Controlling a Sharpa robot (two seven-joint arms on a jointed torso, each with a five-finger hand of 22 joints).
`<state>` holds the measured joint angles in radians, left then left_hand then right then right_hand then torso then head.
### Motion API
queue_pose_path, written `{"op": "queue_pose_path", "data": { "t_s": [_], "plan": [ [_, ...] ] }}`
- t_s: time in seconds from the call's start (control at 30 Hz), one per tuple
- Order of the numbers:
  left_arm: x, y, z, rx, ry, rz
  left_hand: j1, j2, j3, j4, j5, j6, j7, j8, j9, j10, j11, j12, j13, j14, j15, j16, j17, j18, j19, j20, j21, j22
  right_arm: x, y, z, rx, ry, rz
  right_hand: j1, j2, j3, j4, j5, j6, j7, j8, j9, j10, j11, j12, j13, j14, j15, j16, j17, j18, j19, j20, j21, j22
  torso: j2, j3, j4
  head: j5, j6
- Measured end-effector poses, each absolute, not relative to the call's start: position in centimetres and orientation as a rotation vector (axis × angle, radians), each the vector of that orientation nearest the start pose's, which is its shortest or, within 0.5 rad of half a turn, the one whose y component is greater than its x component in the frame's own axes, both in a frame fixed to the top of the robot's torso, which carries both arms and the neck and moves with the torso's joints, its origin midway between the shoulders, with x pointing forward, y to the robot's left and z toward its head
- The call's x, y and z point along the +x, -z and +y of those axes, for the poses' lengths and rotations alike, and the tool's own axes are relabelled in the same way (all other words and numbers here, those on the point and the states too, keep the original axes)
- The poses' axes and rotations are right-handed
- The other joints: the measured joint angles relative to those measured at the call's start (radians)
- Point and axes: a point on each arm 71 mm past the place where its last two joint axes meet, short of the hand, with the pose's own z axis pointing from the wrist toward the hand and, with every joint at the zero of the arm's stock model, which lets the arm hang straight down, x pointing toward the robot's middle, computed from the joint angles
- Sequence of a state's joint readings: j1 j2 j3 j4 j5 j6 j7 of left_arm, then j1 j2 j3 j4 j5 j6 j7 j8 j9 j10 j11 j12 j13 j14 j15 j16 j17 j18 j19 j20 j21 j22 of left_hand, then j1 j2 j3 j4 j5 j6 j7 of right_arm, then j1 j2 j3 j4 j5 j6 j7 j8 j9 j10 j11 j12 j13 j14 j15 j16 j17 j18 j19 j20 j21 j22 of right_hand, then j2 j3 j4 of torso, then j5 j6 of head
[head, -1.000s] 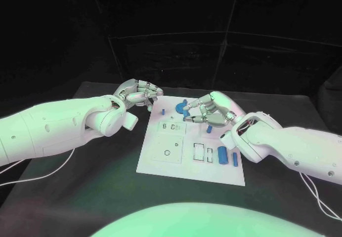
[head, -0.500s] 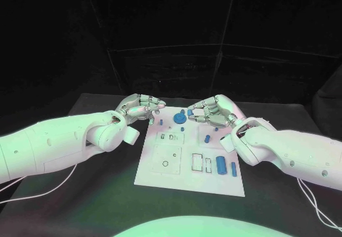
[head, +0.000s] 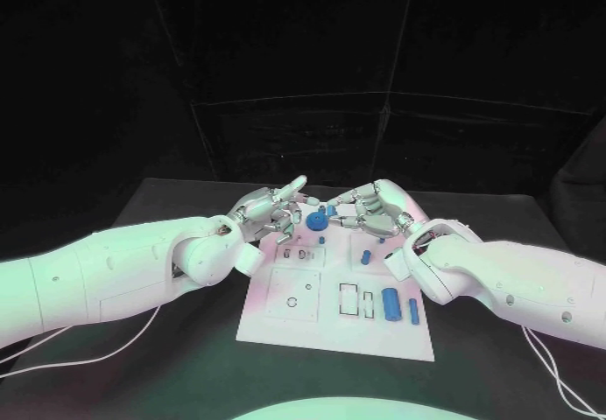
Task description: Assemble the parts on the task board
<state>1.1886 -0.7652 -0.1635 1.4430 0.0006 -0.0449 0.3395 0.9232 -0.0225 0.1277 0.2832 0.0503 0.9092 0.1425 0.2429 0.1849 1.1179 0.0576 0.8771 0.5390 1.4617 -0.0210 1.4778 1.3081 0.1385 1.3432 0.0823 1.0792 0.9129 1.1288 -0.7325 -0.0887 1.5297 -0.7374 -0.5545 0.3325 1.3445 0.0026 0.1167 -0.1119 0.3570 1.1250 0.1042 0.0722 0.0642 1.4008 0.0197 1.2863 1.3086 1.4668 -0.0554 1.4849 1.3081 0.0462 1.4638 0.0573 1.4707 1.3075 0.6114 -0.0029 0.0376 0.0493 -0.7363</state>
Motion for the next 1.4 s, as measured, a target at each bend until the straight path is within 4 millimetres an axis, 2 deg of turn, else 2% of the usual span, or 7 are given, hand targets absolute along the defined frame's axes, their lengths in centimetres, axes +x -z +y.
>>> {"op": "queue_pose_path", "data": {
  "t_s": [0.03, 0.1, 0.27, 0.6, 1.03, 1.23, 1.4],
  "plan": [
    [47.4, 23.6, 17.7, -1.12, 1.699, 1.741, -0.034, 0.014, -0.021, 0.006, 0.0, 0.0, 0.0, -0.007, -0.005, 0.004, 0.001, 0.014, 0.007, 0.0, 0.0, 0.009, 0.0, 0.0, 0.007, 0.0, 0.016, 0.019, 46.0, 21.1, -14.6, 0.374, -1.278, 1.499, 0.0, 0.0, 0.0, 0.0, 0.0, 0.0, 0.0, 0.0, 0.0, 0.0, 0.0, 0.0, 0.0, 0.0, 0.0, 0.0, 0.0, 0.0, 0.0, 0.0, 0.0, 0.0, 0.0, 0.0001, -0.0001, 0.0, 0.001],
    [47.4, 23.7, 17.3, -1.146, 1.718, 1.75, -0.086, 0.034, -0.059, 0.009, 0.0, -0.011, 0.003, -0.018, -0.014, 0.004, 0.001, 0.033, 0.018, 0.0, 0.0, 0.018, 0.0, -0.015, 0.01, 0.003, 0.035, 0.041, 46.0, 21.1, -14.5, 0.37, -1.28, 1.499, 0.0, 0.0, 0.0, 0.0, 0.0, 0.0, 0.0, 0.0, 0.0, 0.0, 0.0, 0.0, 0.0, 0.0, 0.0, 0.0, 0.0, 0.0, 0.0, 0.0, 0.0, 0.0, 0.0, 0.0001, -0.0002, 0.001, 0.003],
    [47.3, 24.1, 16.9, -1.203, 1.732, 1.772, -0.135, 0.064, -0.113, 0.011, 0.0, -0.016, 0.009, -0.03, -0.027, -0.003, 0.009, 0.054, 0.03, 0.004, 0.004, 0.018, 0.0, -0.015, 0.01, 0.003, 0.041, 0.051, 45.9, 21.0, -14.3, 0.358, -1.286, 1.495, 0.0, 0.0, 0.0, 0.0, 0.001, -0.002, -0.001, -0.001, 0.0, 0.0, 0.0, 0.0, 0.0, 0.0, 0.0, 0.0, 0.0, 0.0, 0.0, 0.0, 0.0, 0.0, 0.0, 0.0004, -0.0002, -0.002, 0.005],
    [47.3, 24.5, 16.7, -1.261, 1.7, 1.809, -0.141, 0.075, -0.164, 0.009, 0.0, -0.03, 0.017, -0.048, -0.043, -0.023, 0.014, 0.072, 0.04, 0.007, 0.008, 0.024, 0.0, -0.015, 0.007, 0.006, 0.045, 0.052, 45.5, 20.7, -14.1, 0.342, -1.298, 1.483, 0.0, 0.0, 0.0, 0.0, 0.004, -0.004, 0.0, -0.003, 0.001, 0.0, 0.0, 0.0, 0.0, 0.0, 0.0, 0.0, 0.0, 0.0, 0.0, 0.0, 0.0, 0.0, 0.001, 0.0003, 0.001, -0.004, 0.006],
    [47.3, 24.8, 16.1, -1.266, 1.665, 1.862, -0.13, 0.087, -0.18, 0.009, 0.0, -0.032, 0.018, -0.053, -0.05, -0.027, 0.018, 0.076, 0.042, 0.004, 0.011, 0.024, 0.0, -0.015, 0.006, 0.007, 0.045, 0.052, 45.3, 20.6, -13.4, 0.324, -1.317, 1.473, 0.0, 0.0, 0.0, 0.0, 0.004, -0.006, -0.002, -0.003, 0.001, 0.0, 0.0, 0.0, 0.0, 0.0, 0.0, 0.0, 0.0, 0.0, 0.0, 0.0, 0.0, 0.0, 0.001, -0.0002, 0.0011, -0.01, 0.004],
    [47.2, 24.9, 16.0, -1.261, 1.665, 1.87, -0.136, 0.117, -0.211, 0.012, 0.0, -0.01, 0.011, -0.045, -0.05, -0.028, 0.019, 0.091, 0.045, 0.004, 0.011, 0.037, 0.0, -0.015, 0.01, 0.011, 0.066, 0.075, 45.4, 20.6, -12.9, 0.319, -1.322, 1.474, 0.0, 0.0, 0.0, 0.0, 0.004, -0.004, 0.002, -0.003, 0.001, 0.0, 0.0, 0.0, 0.0, 0.0, 0.0, 0.0, 0.0, 0.0, 0.0, 0.0, 0.0, 0.0, 0.001, -0.0005, 0.0026, -0.013, 0.001],
    [47.2, 24.9, 15.9, -1.258, 1.666, 1.872, -0.14, 0.133, -0.234, 0.011, 0.0, 0.002, 0.007, -0.045, -0.054, -0.011, 0.006, 0.115, 0.068, 0.004, 0.011, 0.047, 0.0, -0.015, 0.01, 0.01, 0.084, 0.096, 45.5, 20.6, -12.6, 0.315, -1.327, 1.474, 0.0, 0.0, 0.001, 0.001, 0.004, -0.004, 0.003, -0.003, 0.0, 0.0, 0.0, 0.0, 0.0, 0.0, 0.0, 0.0, 0.0, 0.0, 0.0, 0.0, 0.0, 0.0, 0.001, -0.0005, 0.0027, -0.012, 0.0]
  ]
}}
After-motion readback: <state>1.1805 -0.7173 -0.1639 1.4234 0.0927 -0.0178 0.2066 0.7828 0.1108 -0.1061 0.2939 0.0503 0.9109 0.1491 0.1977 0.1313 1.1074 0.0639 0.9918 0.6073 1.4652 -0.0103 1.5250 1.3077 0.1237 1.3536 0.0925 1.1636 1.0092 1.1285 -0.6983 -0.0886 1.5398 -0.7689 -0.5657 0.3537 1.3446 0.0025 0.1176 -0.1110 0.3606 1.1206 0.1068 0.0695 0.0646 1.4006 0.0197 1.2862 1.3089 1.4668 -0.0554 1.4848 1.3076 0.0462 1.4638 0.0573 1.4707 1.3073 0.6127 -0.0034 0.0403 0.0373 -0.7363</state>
